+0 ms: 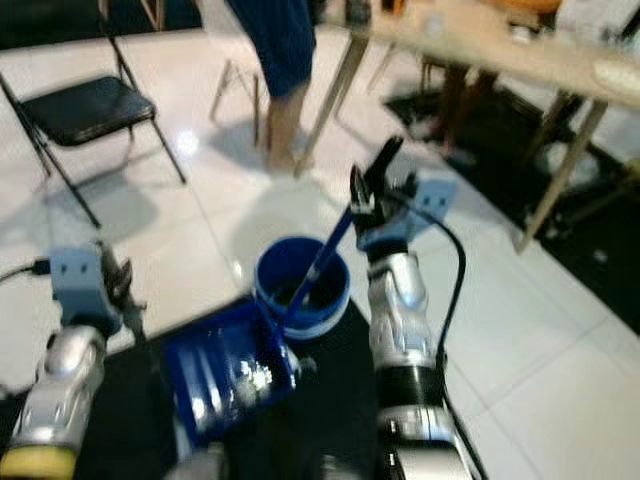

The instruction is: Sweep floor

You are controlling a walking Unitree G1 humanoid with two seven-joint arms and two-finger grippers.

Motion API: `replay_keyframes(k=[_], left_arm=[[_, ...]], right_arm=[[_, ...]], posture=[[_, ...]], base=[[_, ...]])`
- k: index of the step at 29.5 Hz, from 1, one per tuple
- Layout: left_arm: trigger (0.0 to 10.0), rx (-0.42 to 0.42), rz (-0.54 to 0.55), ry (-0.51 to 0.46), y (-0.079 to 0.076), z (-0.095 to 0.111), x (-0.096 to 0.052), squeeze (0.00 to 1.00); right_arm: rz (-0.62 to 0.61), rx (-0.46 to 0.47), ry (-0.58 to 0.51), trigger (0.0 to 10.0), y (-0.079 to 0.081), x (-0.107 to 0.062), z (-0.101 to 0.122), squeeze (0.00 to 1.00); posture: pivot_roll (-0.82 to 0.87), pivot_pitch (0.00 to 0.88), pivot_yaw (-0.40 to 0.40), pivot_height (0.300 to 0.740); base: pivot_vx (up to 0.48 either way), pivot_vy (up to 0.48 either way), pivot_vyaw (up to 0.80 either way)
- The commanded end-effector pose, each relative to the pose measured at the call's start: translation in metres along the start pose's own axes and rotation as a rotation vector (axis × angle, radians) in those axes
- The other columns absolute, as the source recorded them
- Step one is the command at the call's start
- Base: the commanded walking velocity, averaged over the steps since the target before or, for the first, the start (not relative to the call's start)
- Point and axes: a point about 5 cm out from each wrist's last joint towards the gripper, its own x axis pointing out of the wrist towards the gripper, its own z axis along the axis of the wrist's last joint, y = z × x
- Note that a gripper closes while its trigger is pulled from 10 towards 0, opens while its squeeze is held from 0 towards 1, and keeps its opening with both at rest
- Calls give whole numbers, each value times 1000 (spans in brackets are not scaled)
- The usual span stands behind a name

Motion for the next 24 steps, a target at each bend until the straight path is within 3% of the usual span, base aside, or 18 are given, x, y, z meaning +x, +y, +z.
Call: replay_keyframes(k=[1,7,24], left_arm=[[10000,6,-10,-15,-2,3,0,0],[10000,4,-9,-14,-3,3,0,0],[10000,-11,-7,-59,-4,14,5,0]], right_arm=[[-7,9,-22,10000,-1,0,5,0],[-5,-26,-27,10000,-2,1,6,0],[3,-26,-42,10000,0,1,9,0]], posture=[[118,48,-18,740],[118,48,-18,740],[115,47,-14,740]], base=[[337,0,-669],[317,0,-111],[0,0,0]])
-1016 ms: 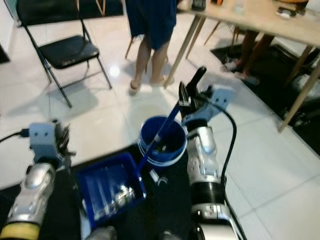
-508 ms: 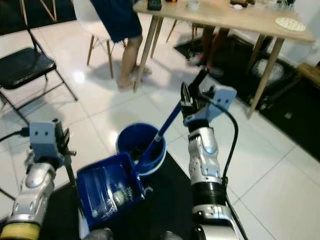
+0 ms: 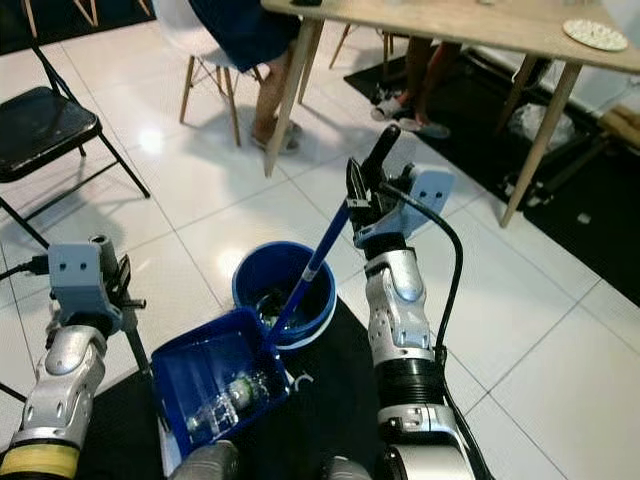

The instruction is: Sweep floor

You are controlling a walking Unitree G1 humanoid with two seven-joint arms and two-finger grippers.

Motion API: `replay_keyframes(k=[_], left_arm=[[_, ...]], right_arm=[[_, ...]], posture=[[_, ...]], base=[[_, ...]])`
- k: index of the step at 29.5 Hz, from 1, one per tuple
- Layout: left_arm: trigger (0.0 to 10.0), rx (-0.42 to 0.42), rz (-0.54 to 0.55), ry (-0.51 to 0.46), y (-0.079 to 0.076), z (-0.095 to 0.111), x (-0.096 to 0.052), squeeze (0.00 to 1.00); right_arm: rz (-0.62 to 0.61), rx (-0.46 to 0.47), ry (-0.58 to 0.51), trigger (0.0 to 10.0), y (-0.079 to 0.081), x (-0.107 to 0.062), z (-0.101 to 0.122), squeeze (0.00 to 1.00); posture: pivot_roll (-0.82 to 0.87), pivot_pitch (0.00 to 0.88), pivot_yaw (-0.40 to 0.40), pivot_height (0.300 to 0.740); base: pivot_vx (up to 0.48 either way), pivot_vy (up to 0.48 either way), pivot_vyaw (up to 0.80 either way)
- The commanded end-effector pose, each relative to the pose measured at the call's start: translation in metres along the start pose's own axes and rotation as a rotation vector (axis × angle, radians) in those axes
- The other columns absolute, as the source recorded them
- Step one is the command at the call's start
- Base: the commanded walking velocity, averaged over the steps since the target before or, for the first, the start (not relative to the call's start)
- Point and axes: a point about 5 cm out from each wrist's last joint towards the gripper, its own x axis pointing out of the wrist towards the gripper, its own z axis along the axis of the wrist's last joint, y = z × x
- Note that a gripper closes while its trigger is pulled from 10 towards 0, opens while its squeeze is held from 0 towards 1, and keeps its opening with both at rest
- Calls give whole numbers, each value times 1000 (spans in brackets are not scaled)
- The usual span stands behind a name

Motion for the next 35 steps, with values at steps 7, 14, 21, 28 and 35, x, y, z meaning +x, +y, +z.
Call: replay_keyframes(k=[7,14,21,28,35], left_arm=[[10000,-9,-14,-60,-4,15,4,0],[10000,-10,-21,-58,-6,14,4,0],[10000,-11,-21,-57,-6,14,4,0],[10000,-10,-26,-55,-8,14,4,0],[10000,-14,-40,-58,-13,15,7,0]], right_arm=[[-9,-8,-70,10000,-2,1,16,0],[10,1,-181,10000,5,10,51,0],[48,11,-268,10000,18,14,78,0],[78,-8,-356,10000,31,15,109,0],[54,-19,-382,10000,24,15,122,0]], posture=[[115,47,-14,740],[114,47,-12,740],[117,46,-16,740],[114,41,-15,740],[109,36,-16,740]], base=[[0,0,0],[0,0,0],[0,0,0],[0,0,0],[0,0,0]])
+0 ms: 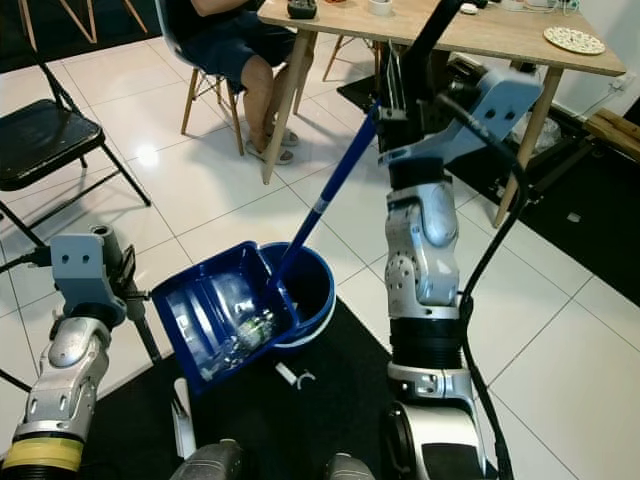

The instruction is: Sweep floor

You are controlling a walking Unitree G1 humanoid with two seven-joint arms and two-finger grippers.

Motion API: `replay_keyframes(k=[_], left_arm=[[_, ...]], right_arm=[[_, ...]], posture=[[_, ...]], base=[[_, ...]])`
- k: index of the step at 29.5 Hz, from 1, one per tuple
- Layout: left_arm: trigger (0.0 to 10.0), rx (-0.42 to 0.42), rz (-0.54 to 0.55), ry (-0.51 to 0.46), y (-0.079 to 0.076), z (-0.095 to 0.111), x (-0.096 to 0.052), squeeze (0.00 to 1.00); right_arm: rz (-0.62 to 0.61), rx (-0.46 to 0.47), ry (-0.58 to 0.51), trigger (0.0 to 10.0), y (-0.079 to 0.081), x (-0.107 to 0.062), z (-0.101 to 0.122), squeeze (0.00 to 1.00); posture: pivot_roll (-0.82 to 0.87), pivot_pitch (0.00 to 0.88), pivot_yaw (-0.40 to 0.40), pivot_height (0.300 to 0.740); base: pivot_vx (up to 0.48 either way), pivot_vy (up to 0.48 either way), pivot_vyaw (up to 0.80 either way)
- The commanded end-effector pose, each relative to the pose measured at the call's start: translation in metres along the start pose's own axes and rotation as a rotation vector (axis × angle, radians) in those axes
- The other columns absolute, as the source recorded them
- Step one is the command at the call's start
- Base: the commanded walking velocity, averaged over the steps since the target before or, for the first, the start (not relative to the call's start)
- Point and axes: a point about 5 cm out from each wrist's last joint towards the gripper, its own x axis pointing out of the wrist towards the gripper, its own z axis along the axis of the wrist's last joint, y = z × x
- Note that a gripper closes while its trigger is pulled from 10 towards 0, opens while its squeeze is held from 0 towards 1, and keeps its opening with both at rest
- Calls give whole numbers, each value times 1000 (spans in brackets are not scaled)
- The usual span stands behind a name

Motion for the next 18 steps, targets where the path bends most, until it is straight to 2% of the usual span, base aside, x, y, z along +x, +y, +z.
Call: replay_keyframes(k=[1,3,7,18], left_arm=[[10000,-9,-9,-18,-4,4,1,0],[10000,-9,-12,-17,-4,3,2,0],[10000,-9,-18,-17,-5,3,2,0],[10000,-8,-22,-14,-6,3,3,0]], right_arm=[[-17,21,-46,10000,-4,1,12,0],[-40,11,-51,10000,-11,0,16,0],[-60,0,-59,10000,-17,0,20,0],[-68,-1,-46,10000,-18,-1,20,0]], posture=[[109,36,-16,740],[109,36,-16,740],[109,36,-16,740],[103,39,-12,740]], base=[[0,0,0],[0,0,0],[0,0,-578],[0,0,-688]])
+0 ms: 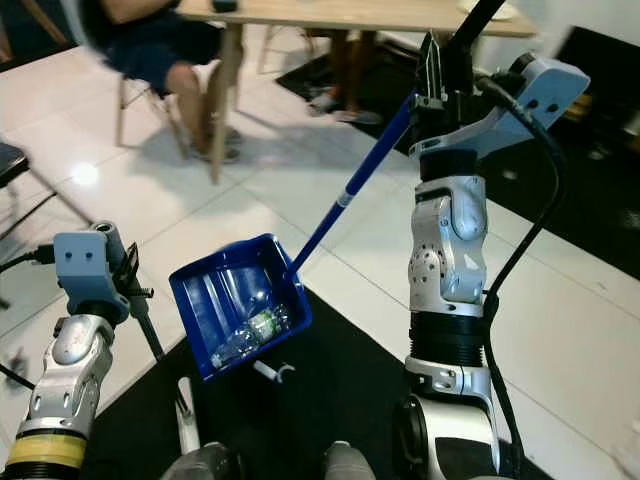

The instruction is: Sweep floor

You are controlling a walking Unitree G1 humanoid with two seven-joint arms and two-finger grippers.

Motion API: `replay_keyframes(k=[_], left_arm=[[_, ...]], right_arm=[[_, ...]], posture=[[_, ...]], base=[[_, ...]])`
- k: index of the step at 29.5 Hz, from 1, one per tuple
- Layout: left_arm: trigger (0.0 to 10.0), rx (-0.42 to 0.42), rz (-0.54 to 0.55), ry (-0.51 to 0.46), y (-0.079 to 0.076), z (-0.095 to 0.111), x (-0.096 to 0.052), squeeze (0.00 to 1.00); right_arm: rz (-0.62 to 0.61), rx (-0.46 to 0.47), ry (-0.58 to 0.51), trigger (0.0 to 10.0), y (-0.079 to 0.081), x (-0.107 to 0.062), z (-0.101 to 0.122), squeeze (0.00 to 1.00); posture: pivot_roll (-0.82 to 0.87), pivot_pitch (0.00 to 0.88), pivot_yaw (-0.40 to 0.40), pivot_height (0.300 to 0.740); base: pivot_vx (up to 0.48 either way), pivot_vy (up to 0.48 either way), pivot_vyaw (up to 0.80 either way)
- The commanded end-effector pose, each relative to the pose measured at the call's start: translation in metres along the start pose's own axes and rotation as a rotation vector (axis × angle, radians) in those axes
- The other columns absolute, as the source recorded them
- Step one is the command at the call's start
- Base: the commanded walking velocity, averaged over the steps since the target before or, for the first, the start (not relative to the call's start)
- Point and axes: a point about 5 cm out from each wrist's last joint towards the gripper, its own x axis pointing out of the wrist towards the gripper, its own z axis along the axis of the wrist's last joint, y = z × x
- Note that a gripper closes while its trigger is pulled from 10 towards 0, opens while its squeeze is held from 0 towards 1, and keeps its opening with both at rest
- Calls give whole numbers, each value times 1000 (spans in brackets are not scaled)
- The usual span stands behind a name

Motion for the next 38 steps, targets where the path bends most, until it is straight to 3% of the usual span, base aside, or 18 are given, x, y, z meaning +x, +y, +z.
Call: replay_keyframes(k=[1,31,38], left_arm=[[10000,-8,-13,-11,-4,2,1,0],[10000,18,-18,-9,-7,2,1,0],[10000,21,-15,-17,-6,3,2,0]], right_arm=[[5,13,-39,10000,2,0,10,0],[13,19,-23,10000,6,-3,3,0],[17,26,-23,10000,7,-3,2,0]], posture=[[103,39,-12,740],[102,47,-8,740],[104,47,-5,740]], base=[[0,0,-731],[0,0,-41],[363,0,0]])
